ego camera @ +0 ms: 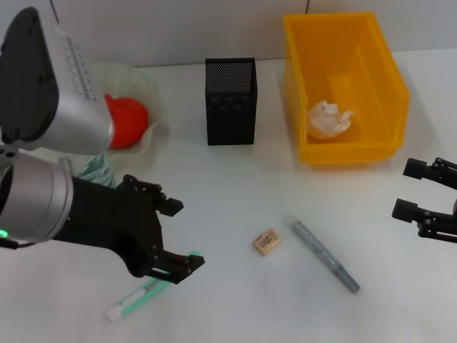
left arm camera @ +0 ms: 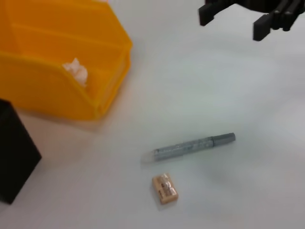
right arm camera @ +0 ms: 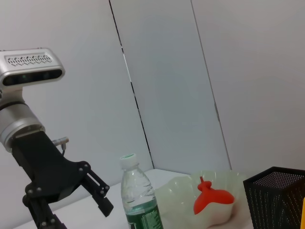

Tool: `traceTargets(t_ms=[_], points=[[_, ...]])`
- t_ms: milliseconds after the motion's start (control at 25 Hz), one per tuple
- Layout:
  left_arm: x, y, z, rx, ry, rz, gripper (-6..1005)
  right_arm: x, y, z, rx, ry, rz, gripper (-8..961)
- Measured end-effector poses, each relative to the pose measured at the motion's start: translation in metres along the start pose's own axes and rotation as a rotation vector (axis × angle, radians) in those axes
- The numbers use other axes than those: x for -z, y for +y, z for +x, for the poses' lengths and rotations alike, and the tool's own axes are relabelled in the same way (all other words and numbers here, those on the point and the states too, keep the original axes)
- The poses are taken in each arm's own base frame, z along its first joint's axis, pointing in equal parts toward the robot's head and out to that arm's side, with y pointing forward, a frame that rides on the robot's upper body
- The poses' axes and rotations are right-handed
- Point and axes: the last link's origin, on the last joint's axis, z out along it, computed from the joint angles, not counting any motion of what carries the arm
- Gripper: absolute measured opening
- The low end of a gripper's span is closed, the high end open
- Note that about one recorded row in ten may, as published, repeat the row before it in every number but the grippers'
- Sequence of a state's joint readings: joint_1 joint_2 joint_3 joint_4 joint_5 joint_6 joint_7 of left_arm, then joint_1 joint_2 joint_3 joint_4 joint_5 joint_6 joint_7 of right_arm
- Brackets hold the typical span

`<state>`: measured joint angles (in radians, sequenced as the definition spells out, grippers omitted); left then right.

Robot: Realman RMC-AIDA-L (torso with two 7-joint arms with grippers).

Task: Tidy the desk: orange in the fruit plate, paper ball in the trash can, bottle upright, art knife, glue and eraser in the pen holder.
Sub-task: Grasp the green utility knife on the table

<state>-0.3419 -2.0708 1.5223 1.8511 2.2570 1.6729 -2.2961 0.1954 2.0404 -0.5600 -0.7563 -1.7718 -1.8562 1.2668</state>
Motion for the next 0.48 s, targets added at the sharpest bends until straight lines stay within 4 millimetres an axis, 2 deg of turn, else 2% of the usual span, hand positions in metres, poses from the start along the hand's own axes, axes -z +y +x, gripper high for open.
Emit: traceTargets(t_ms=[160, 480], points=[[-0.005, -0.003, 0.006, -0.039, -0.003, -0.013, 799, -0.001, 0.000, -0.001, 0.003, 0.000, -0.003, 810], [-0.013, -0.003, -0.001, 0.114, -0.188, -0.007, 798, -0.003, -0.001, -0.003, 0.002, -0.002, -0.012, 810]])
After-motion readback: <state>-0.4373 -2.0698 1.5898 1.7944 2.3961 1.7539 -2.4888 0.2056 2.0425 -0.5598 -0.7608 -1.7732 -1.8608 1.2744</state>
